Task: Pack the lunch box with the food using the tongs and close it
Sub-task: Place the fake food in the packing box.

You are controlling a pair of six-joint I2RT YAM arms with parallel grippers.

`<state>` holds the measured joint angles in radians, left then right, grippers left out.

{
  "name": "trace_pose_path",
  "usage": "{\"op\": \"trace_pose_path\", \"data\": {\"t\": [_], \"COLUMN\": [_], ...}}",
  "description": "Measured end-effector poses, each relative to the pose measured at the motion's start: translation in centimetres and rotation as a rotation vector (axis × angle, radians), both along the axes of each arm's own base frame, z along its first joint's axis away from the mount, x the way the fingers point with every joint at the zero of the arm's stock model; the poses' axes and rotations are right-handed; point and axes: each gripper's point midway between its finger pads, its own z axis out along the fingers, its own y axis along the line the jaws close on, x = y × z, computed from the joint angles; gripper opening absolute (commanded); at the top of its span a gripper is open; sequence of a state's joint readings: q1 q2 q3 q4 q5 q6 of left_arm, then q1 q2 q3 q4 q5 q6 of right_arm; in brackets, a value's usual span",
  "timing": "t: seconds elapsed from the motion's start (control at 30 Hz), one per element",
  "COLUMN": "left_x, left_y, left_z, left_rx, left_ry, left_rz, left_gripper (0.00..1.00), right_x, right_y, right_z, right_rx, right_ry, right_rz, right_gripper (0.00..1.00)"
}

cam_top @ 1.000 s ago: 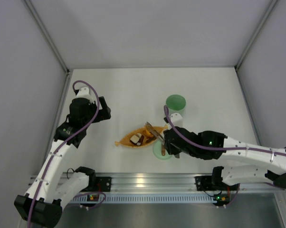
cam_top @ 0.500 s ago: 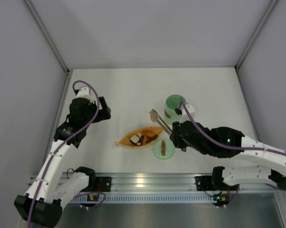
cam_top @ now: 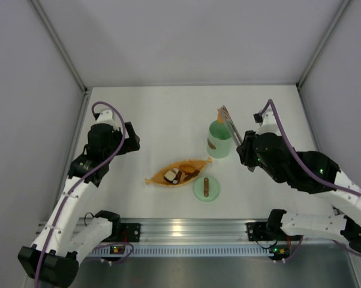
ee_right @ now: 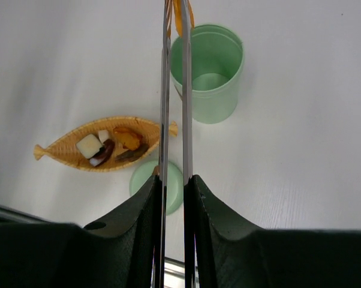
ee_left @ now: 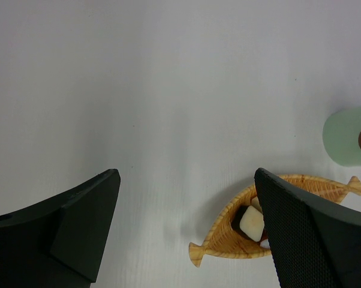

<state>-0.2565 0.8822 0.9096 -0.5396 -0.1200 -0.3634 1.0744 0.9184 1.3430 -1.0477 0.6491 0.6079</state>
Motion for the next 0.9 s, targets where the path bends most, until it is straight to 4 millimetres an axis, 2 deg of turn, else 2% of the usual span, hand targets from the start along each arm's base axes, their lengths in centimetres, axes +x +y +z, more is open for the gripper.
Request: {"op": "trace_pose_path", "data": {"t": [0.13, 0.3, 0.5, 0.9], "left_x": [0.0, 0.0, 0.0, 0.0], "left_y": [0.0, 0.0, 0.0, 0.0], "left_z": [0.0, 0.0, 0.0, 0.0], "left_rx": [0.0, 0.0, 0.001, 0.0], "left_ry": [0.0, 0.001, 0.0, 0.001], "left_rz": [0.0, 0.0, 0.0, 0.0], "left_gripper": [0.99, 0.99, 0.99, 0.99], "right_x": [1.0, 1.5, 1.6, 1.6], "right_y": [-1.0, -1.7, -1.4, -0.8], "right_z": [-0.4, -2.5, -4.0, -4.8], "right_rx": [-0.023, -0.078, -0.109, -0.119], "right_ry": [0.005, 0.045, 0.083, 0.103], "right_rz": [-0.039, -0.055, -0.035, -0.004], "right_gripper": [0.16, 0.18, 0.19, 0.32]}}
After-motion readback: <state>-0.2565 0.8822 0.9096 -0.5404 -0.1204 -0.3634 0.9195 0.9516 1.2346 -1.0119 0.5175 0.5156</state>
